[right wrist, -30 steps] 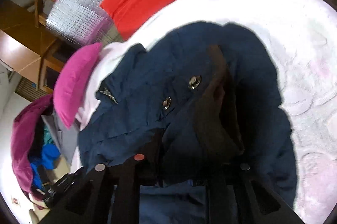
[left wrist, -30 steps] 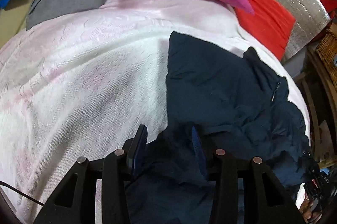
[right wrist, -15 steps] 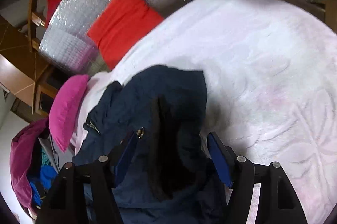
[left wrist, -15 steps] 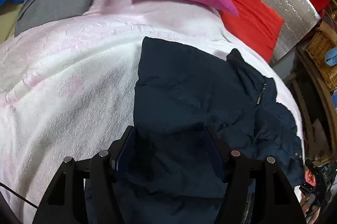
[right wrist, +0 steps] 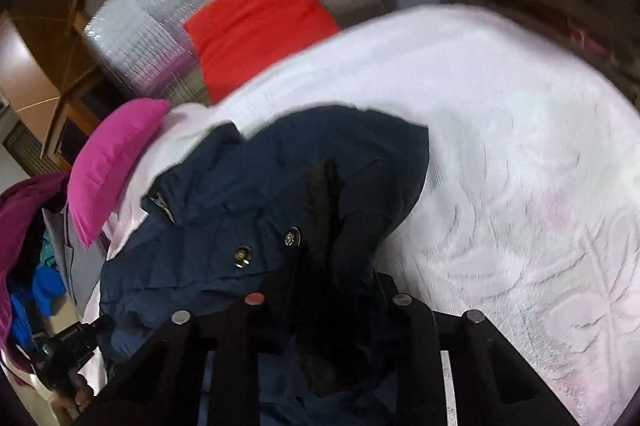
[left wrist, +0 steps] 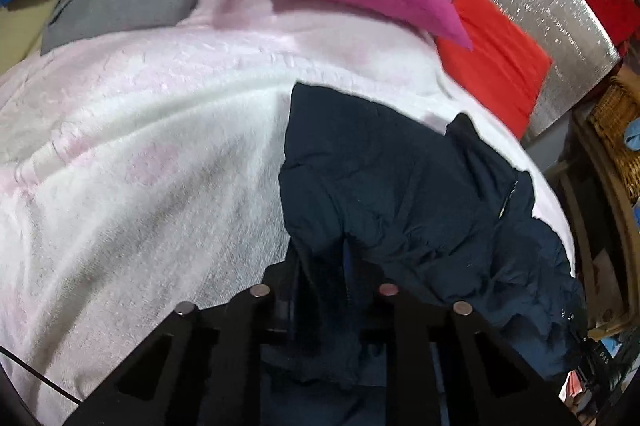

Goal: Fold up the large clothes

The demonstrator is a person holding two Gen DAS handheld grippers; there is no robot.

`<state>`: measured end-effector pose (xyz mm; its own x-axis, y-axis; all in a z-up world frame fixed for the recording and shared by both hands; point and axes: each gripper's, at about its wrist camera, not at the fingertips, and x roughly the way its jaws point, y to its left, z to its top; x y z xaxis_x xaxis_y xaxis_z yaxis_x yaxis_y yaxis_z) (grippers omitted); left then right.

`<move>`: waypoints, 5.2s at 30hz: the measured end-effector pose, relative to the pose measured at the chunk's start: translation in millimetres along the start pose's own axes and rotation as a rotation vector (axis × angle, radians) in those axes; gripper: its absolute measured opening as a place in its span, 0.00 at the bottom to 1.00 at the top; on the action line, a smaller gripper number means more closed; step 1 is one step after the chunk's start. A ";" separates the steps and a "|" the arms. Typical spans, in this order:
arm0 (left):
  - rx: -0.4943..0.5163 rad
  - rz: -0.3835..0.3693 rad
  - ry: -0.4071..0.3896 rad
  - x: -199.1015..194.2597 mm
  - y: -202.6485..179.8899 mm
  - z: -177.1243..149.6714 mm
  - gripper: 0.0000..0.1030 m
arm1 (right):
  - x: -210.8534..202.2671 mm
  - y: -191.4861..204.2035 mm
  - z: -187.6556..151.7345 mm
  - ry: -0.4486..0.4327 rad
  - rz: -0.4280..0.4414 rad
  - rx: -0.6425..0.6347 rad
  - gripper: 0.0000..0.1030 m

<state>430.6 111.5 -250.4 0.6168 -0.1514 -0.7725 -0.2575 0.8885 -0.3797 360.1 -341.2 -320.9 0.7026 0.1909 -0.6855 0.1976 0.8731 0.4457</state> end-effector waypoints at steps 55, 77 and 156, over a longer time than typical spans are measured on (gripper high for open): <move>0.401 0.234 -0.042 2.1 -60.2 -34.3 0.51 | 12.6 -21.8 -7.4 0.138 -0.053 0.026 0.64; 0.488 0.258 -0.141 -10.7 -75.2 -38.6 0.51 | 3.6 -6.5 -3.8 0.087 -0.114 -0.021 0.39; 0.187 -0.059 0.082 -43.9 -5.0 -28.7 0.43 | -34.2 -15.5 -15.2 0.161 0.066 0.090 0.32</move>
<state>383.4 101.3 -229.2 0.5618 -0.2335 -0.7936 -0.0755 0.9409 -0.3303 322.7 -354.5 -313.2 0.5992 0.3217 -0.7331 0.2201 0.8142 0.5372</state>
